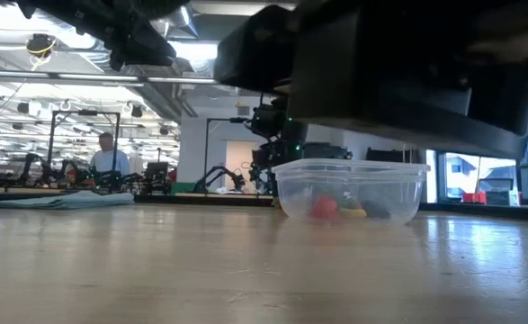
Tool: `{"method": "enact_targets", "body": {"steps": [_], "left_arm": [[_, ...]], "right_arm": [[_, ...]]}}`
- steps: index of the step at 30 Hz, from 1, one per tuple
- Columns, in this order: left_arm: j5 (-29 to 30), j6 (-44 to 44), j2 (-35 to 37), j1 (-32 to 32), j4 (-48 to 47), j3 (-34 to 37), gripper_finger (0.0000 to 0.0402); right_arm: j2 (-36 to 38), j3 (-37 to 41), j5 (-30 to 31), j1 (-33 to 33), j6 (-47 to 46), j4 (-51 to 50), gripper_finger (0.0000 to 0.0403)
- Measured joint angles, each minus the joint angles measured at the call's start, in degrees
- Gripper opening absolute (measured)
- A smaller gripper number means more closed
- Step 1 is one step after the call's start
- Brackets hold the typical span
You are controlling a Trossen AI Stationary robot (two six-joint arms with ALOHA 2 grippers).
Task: Pick and placing Produce into tupperware
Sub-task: Put the strawberry into the transparent bin
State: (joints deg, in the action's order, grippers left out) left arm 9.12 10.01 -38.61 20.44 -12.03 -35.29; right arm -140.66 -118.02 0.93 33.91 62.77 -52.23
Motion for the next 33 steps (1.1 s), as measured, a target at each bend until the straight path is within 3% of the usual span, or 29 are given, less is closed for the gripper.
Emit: {"method": "enact_targets", "body": {"steps": [7,15,24,30,33], "left_arm": [[-0.01,0.08,0.0,-0.01,0.0,0.0,0.0143],[-0.01,-0.01,0.0,-0.01,-0.01,0.0,0.0143],[-0.01,-0.05,-0.02,0.0,0.0,0.0,0.0143],[-0.01,-0.05,-0.02,0.0,0.0,0.0,0.0143],[-0.03,-0.07,-0.02,-0.01,-0.02,0.0,0.0143]], "right_arm": [[-0.75,-3.63,2.4,-0.5,-5.84,-3.23,0.0111],[-0.15,-16.97,2.03,-0.66,-17.06,-16.41,0.0117],[10.66,-13.49,-3.23,-6.36,-31.86,-30.68,0.0106],[14.79,-13.29,-3.87,-15.05,-41.06,-37.13,0.011],[16.26,-11.21,-7.37,-19.19,-42.9,-36.64,0.0108]]}}
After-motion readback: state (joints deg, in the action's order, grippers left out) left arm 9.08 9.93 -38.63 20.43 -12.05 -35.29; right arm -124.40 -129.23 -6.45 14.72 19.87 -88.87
